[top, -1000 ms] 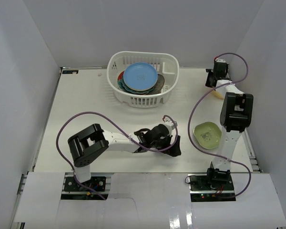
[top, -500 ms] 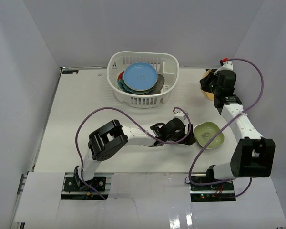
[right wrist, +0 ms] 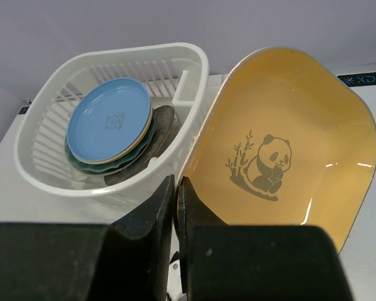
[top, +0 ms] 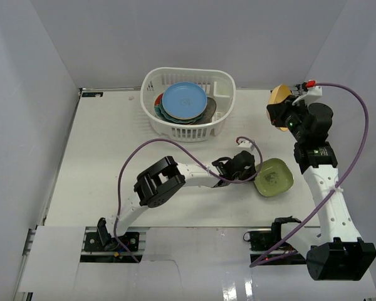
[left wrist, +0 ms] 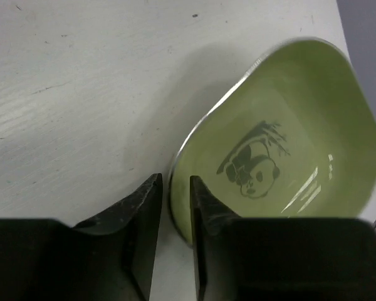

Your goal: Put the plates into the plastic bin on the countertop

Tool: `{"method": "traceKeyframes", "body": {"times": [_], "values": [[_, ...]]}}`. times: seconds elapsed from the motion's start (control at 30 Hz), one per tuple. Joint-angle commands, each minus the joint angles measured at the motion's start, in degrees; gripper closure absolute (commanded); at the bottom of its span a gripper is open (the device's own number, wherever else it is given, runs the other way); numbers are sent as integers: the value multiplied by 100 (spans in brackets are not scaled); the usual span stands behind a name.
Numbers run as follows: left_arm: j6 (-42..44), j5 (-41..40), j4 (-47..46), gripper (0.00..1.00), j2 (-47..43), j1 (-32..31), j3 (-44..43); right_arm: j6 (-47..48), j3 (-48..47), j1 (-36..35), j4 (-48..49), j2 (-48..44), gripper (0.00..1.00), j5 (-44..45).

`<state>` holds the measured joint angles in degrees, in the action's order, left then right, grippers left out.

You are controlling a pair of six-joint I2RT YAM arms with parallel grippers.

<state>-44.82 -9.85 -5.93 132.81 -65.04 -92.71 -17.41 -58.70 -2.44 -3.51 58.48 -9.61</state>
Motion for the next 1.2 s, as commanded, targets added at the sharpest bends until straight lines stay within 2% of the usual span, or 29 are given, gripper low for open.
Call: {"method": "traceKeyframes", "body": {"times": [0.0, 0.07, 0.1, 0.17, 0.27, 0.3, 0.37, 0.4, 0.5, 0.53, 0.57, 0.63, 0.77, 0.9, 1.0, 1.03, 1.1, 1.13, 1.17], "values": [[34, -281, 321, 78, -167, 52, -38, 115, 8, -38, -53, -178, 92, -339], [61, -394, 303, 90, -299, 79, 138, 71, -45, -46, -53, -302, 92, -445], [87, -421, 312, 99, -491, 87, 348, 54, -124, -64, -27, -311, 92, -515], [209, -526, 286, 100, -782, 88, 647, 80, -247, -99, -27, -241, 92, -761], [350, -588, 75, 100, -1581, 88, 1613, 324, -642, -370, -185, 136, 92, -1034], [351, -606, -3, 100, -1809, 96, 2181, 413, -765, -659, -220, 251, 92, -1052], [334, -632, -66, 100, -2547, 88, 2746, 589, -1143, -1055, -273, 637, 92, -860], [238, -659, -74, 100, -2776, 88, 3001, 798, -1283, -1501, -273, 813, 92, -685], [96, -702, 91, 100, -3673, 88, 3837, 1220, -2108, -2249, -475, 1708, 92, -298], [61, -729, 162, 100, -3910, 88, 4213, 1283, -2398, -2383, -606, 2268, 92, -218], [35, -764, 267, 100, -4382, 88, 4400, 1362, -3001, -2497, -886, 2543, 92, -148], [-70, -1000, 627, 100, -4894, 79, 4917, 1607, -3550, -2814, -1046, 3340, 92, 98], [-369, -1353, 1662, 100, -6587, 88, 5629, 2100, -4979, -3384, -1440, 4591, 92, 704], [-546, -1792, 2664, 100, -7731, 96, 5799, 2680, -6318, -3728, -1731, 6004, 92, 1090], [-545, -2354, 3332, 100, -8217, 149, 5641, 3032, -7327, -3852, -2004, 6814, 92, 1451], [-537, -2468, 3449, 100, -8280, 193, 5580, 3033, -7445, -3852, -1979, 6930, 87, 1514], [-335, -2715, 3616, 100, -8342, 272, 5335, 2963, -7464, -3843, -1873, 6993, 70, 1558], [-274, -2776, 3652, 100, -8325, 289, 5264, 2919, -7437, -3835, -1812, 6949, 51, 1558], [-160, -2864, 3661, 100, -8298, 324, 5193, 2866, -7385, -3843, -1759, 6879, 42, 1558]]}}
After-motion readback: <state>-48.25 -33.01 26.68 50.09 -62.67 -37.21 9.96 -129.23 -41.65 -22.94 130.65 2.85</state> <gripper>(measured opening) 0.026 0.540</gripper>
